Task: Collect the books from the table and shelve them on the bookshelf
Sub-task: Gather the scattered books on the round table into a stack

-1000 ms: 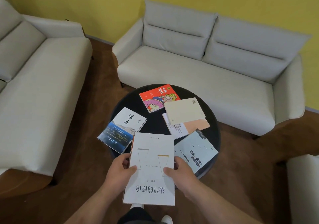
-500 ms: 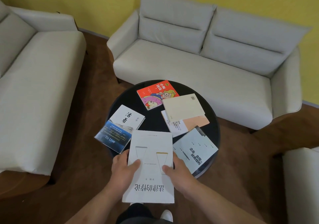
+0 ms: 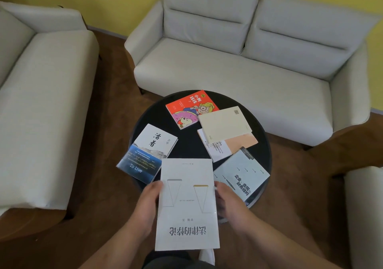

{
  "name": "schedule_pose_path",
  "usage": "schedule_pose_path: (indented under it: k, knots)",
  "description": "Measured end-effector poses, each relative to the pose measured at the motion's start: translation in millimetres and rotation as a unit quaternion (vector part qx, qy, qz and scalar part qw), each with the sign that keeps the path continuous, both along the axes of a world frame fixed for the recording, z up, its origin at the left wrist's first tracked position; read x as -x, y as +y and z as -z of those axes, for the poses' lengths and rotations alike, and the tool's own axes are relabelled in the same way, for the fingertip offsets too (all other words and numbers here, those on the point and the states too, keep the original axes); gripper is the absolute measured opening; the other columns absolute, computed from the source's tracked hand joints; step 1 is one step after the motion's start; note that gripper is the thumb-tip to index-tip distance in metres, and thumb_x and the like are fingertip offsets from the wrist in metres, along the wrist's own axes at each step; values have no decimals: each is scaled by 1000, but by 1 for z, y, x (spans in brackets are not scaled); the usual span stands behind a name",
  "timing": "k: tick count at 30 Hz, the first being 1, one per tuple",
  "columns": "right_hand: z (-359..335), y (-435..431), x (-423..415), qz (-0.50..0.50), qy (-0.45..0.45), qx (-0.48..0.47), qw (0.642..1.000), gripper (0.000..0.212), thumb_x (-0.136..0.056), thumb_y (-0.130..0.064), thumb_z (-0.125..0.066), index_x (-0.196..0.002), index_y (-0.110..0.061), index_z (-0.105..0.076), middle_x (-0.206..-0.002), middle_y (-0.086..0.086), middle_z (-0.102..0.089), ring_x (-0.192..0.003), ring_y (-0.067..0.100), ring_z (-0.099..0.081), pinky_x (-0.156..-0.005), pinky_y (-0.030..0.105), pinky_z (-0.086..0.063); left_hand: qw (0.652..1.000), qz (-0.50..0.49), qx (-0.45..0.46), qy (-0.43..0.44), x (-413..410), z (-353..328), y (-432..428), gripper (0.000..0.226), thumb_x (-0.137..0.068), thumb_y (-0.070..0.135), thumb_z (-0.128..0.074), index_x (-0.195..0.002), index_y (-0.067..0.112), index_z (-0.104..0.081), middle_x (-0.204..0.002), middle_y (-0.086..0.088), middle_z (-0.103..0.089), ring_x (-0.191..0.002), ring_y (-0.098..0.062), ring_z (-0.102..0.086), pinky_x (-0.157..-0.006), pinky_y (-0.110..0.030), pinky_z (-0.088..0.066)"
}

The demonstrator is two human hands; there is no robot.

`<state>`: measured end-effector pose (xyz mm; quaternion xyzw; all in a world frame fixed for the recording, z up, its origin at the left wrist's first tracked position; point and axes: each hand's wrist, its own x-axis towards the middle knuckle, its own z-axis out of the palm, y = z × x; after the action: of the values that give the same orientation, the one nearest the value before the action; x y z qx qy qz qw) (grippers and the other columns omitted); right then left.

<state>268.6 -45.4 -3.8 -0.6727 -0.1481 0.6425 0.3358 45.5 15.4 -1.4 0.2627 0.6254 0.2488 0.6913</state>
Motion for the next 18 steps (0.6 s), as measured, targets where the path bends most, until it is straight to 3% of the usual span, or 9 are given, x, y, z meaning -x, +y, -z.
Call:
schedule_pose_path:
  k: [3,5,7,10,13,18]
  knots:
    - [23,15,-33,68,-130,75,986,28,-102,-28,-53,-123,-10,-59,-125,13,-63,-108,27,-60,-92,38,-50,978,-22,-101,180,19,14,40,17,-101,26,-51,-108,14,-61,-107,-7,-66,-104,-26,-64,-81,-35,-48]
    - [42,16,-55,36,-247,120,961,36,-98,-30,-59,-127,-10,-57,-128,12,-61,-108,28,-59,-86,36,-48,926,71,-155,336,39,28,71,28,-97,21,-60,-122,8,-58,-111,-7,-59,-106,-30,-60,-86,-38,-50]
    - [59,7,-68,23,-289,181,940,46,-92,-33,-64,-130,-9,-56,-128,14,-63,-110,32,-62,-87,34,-50,879,148,-151,428,57,44,101,46,-93,22,-64,-133,5,-49,-127,-16,-53,-113,-36,-57,-96,-49,-51]
    - [81,-5,-71,61,-280,225,931,62,-80,-43,-78,-128,-8,-58,-123,14,-66,-109,35,-65,-91,42,-57,878,207,-101,420,75,73,134,43,-95,25,-62,-131,7,-49,-126,-20,-57,-114,-40,-59,-98,-54,-49]
    - [97,-13,-60,147,-242,239,929,78,-70,-40,-88,-125,-8,-43,-116,14,-58,-107,39,-63,-88,57,-58,854,227,-79,461,82,87,148,43,-92,30,-66,-124,6,-54,-118,-21,-58,-104,-41,-59,-89,-51,-53]
    - [114,-34,-58,175,-243,231,926,57,-72,-29,-86,-110,-1,-54,-104,18,-67,-85,38,-70,-76,52,-63,834,236,-81,492,76,91,139,61,-86,19,-74,-137,3,-42,-135,-25,-46,-119,-46,-51,-99,-55,-48]
